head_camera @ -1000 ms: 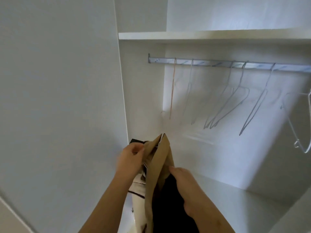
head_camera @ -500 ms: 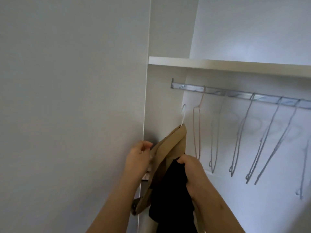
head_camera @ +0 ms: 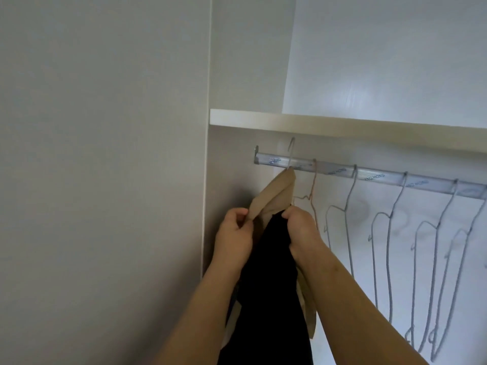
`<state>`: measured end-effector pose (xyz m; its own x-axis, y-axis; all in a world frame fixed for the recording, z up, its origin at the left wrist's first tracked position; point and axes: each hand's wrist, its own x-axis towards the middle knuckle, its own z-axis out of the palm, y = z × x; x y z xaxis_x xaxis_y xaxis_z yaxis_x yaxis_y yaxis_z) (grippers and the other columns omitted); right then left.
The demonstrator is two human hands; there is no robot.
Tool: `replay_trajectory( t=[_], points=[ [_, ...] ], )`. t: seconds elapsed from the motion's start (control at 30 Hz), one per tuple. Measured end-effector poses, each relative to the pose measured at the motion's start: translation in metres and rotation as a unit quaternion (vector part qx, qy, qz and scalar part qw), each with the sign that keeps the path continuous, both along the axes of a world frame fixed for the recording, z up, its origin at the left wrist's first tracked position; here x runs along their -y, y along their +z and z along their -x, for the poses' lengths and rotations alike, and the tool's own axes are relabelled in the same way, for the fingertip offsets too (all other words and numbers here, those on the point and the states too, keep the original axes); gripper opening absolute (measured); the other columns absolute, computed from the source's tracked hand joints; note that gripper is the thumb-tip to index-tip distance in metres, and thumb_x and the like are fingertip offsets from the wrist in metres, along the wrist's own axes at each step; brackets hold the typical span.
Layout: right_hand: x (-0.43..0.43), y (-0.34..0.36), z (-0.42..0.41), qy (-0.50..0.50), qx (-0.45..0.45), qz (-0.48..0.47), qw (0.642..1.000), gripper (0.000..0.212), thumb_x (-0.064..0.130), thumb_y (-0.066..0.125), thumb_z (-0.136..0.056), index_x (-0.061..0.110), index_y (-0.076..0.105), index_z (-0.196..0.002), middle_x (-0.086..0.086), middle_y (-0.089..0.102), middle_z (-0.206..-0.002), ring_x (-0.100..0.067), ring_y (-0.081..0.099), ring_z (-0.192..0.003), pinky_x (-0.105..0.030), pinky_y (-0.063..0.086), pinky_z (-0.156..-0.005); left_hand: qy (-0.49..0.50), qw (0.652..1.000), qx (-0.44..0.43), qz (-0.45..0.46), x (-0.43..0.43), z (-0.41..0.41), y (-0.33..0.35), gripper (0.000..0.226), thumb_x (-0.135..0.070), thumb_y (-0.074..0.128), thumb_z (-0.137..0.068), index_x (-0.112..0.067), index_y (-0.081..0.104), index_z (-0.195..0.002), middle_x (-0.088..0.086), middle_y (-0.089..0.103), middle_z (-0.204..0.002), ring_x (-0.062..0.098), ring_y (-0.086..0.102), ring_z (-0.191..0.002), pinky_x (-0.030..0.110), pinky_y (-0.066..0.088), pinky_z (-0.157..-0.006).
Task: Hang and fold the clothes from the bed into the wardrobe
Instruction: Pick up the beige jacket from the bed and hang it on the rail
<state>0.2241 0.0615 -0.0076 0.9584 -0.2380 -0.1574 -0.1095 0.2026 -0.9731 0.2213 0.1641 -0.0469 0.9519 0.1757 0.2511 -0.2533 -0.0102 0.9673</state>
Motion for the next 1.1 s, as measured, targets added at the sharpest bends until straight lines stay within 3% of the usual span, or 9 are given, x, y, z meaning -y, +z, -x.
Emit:
replay_trajectory(
  t=[0.2,0.27,0.37,0.53,0.63,0.8,0.97,1.03,1.1],
  points=[
    [-0.002,0.003,-0.058,0.035,0.005,0.004,0.999,0.025,0.001,0.035,-0.090,0.006,0.054,-0.074,-0.009,0.051,-0.071,-0.022,0.051,-0.064,-0.025,0.043,-0.052,0.028,0.998,-0.032,0.045,0.001,-0.029,0.000,0.023,-0.004,0.044,-0.094,-0.025,0.052,-0.094,-0.003,0.059,-0.094,0.020,0.057,-0.092,0.035,0.048,-0.085],
    [-0.004,-0.005,-0.073,0.057,0.013,0.048,0.997,0.020,-0.001,0.039,-0.091,0.000,0.059,-0.088,-0.008,0.053,-0.073,-0.025,0.054,-0.070,-0.022,0.044,-0.049,0.039,0.998,-0.035,0.044,0.002,-0.035,-0.005,0.023,-0.002,0.044,-0.093,-0.023,0.053,-0.098,0.001,0.060,-0.099,0.021,0.058,-0.094,0.035,0.048,-0.088],
    [-0.008,-0.028,-0.085,0.114,0.012,0.078,0.990,0.032,-0.001,0.040,-0.094,-0.006,0.050,-0.124,-0.019,0.061,-0.104,-0.029,0.059,-0.092,-0.027,0.046,-0.062,0.043,0.995,-0.033,0.080,0.002,-0.043,-0.018,0.028,-0.001,0.043,-0.094,-0.024,0.057,-0.094,-0.001,0.062,-0.097,0.019,0.060,-0.093,0.034,0.048,-0.088],
    [-0.017,-0.048,-0.094,0.170,-0.018,0.053,0.984,0.033,0.001,0.033,-0.099,-0.004,0.043,-0.130,-0.027,0.051,-0.127,-0.039,0.051,-0.114,-0.022,0.050,-0.055,0.050,0.995,-0.040,0.079,0.001,-0.053,-0.037,0.031,0.001,0.039,-0.095,-0.026,0.053,-0.101,-0.016,0.055,-0.096,0.004,0.053,-0.092,0.016,0.039,-0.081],
    [-0.015,-0.055,-0.093,0.173,-0.048,0.057,0.982,0.033,0.007,0.034,-0.100,0.005,0.042,-0.132,-0.020,0.054,-0.123,-0.032,0.055,-0.108,-0.030,0.050,-0.067,0.054,0.995,-0.052,0.068,0.000,-0.053,-0.042,0.033,0.002,0.039,-0.094,-0.026,0.053,-0.102,-0.017,0.056,-0.095,-0.005,0.053,-0.086,0.006,0.042,-0.066],
    [-0.006,-0.068,-0.076,0.173,-0.022,0.032,0.984,0.041,0.005,0.031,-0.098,0.015,0.042,-0.136,-0.009,0.058,-0.107,-0.018,0.058,-0.084,-0.029,0.050,-0.068,0.065,0.994,-0.077,0.052,0.002,-0.044,-0.044,0.037,0.000,0.040,-0.093,-0.032,0.055,-0.086,-0.015,0.059,-0.087,0.000,0.057,-0.077,0.004,0.042,-0.053],
    [-0.005,-0.076,-0.043,0.138,0.000,-0.050,0.989,0.043,0.005,0.032,-0.099,0.023,0.040,-0.137,-0.008,0.055,-0.120,-0.019,0.057,-0.095,-0.029,0.050,-0.072,0.063,0.989,-0.112,0.069,0.003,-0.028,-0.053,0.022,-0.005,0.047,-0.092,-0.022,0.060,-0.094,0.001,0.064,-0.088,0.022,0.063,-0.082,0.036,0.054,-0.072],
    [-0.007,-0.082,-0.027,0.127,0.010,-0.053,0.990,0.043,0.006,0.034,-0.098,0.023,0.041,-0.137,-0.007,0.057,-0.118,-0.016,0.058,-0.092,-0.027,0.052,-0.069,0.062,0.990,-0.111,0.065,0.001,-0.019,-0.058,0.020,-0.007,0.049,-0.092,-0.024,0.060,-0.092,0.001,0.065,-0.089,0.021,0.064,-0.082,0.035,0.054,-0.071],
    [-0.010,-0.089,-0.009,0.103,0.013,-0.062,0.993,0.041,0.008,0.038,-0.098,0.025,0.043,-0.135,-0.001,0.060,-0.108,-0.013,0.059,-0.087,-0.025,0.052,-0.067,0.079,0.993,-0.084,0.023,-0.001,-0.008,-0.066,0.025,-0.010,0.050,-0.091,-0.032,0.059,-0.085,-0.006,0.063,-0.088,0.008,0.062,-0.079,0.019,0.050,-0.065]
  ],
)
